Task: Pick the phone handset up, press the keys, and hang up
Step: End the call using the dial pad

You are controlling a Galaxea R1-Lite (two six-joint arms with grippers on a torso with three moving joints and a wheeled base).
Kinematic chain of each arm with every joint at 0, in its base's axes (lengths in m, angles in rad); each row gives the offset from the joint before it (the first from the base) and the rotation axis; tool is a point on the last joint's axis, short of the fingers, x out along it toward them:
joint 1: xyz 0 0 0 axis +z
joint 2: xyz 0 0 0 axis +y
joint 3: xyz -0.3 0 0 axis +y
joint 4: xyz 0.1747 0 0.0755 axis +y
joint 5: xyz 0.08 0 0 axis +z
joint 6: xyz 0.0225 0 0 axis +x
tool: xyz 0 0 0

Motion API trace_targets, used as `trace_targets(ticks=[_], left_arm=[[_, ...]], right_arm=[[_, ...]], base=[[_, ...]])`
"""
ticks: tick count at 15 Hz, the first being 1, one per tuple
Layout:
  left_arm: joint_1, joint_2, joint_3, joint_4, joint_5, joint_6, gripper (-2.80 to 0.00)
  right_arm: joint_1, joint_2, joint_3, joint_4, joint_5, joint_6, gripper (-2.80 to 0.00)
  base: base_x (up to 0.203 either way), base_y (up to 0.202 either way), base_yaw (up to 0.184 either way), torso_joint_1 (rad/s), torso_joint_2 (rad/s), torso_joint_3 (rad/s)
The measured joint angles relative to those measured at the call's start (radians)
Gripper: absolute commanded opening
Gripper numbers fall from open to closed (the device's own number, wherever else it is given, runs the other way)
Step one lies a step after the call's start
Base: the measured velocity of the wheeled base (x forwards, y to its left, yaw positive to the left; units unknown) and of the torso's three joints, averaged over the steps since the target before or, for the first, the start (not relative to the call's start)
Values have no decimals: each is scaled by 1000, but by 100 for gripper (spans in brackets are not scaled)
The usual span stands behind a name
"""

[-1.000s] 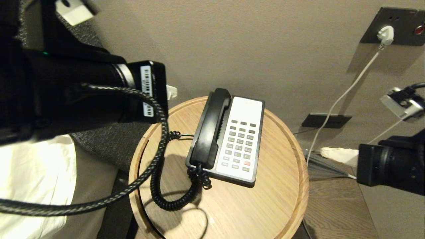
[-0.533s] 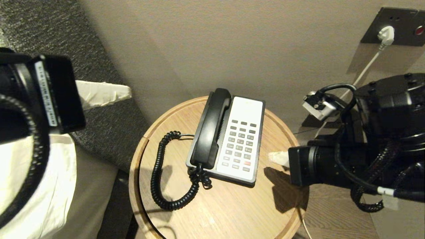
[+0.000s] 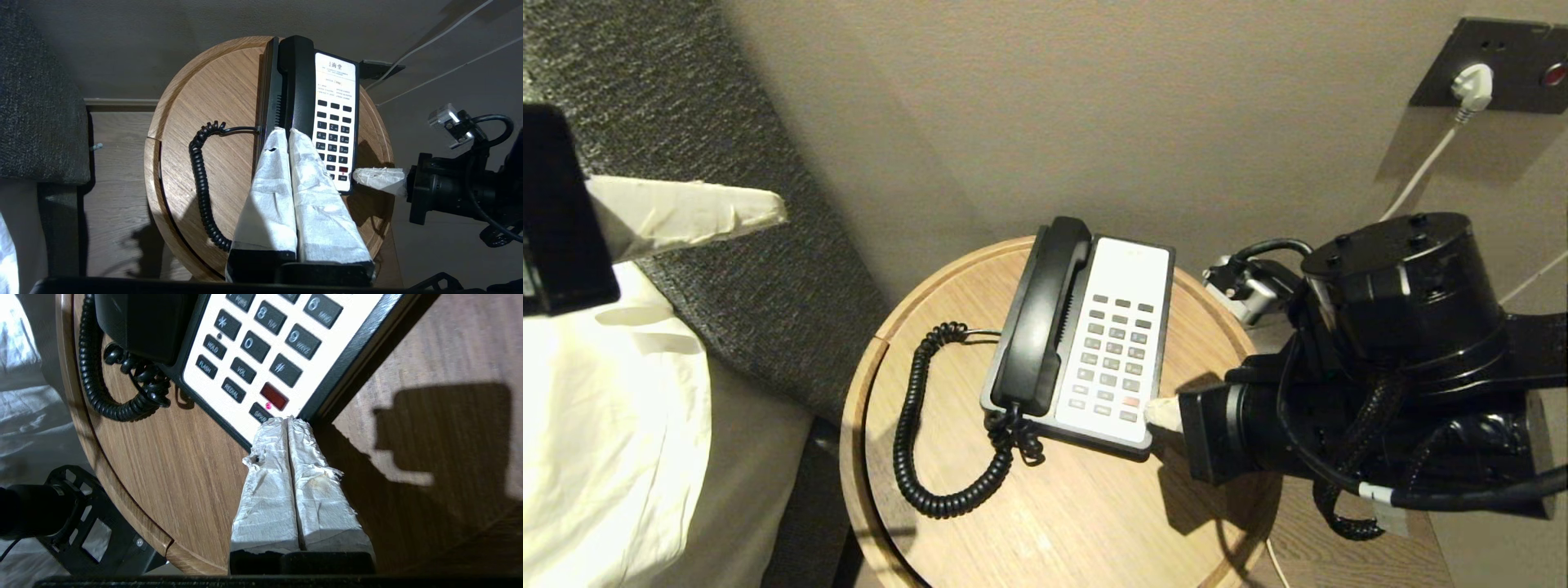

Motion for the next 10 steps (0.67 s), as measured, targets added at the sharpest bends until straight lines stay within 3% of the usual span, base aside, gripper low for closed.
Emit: trace_targets(ticks=[10], left_arm=[[9,-22,13,0,-12,-15,-280]], right_arm=[[9,22,-25,-5,19,-1,-280]], base=[[0,0,0,0,0,0]])
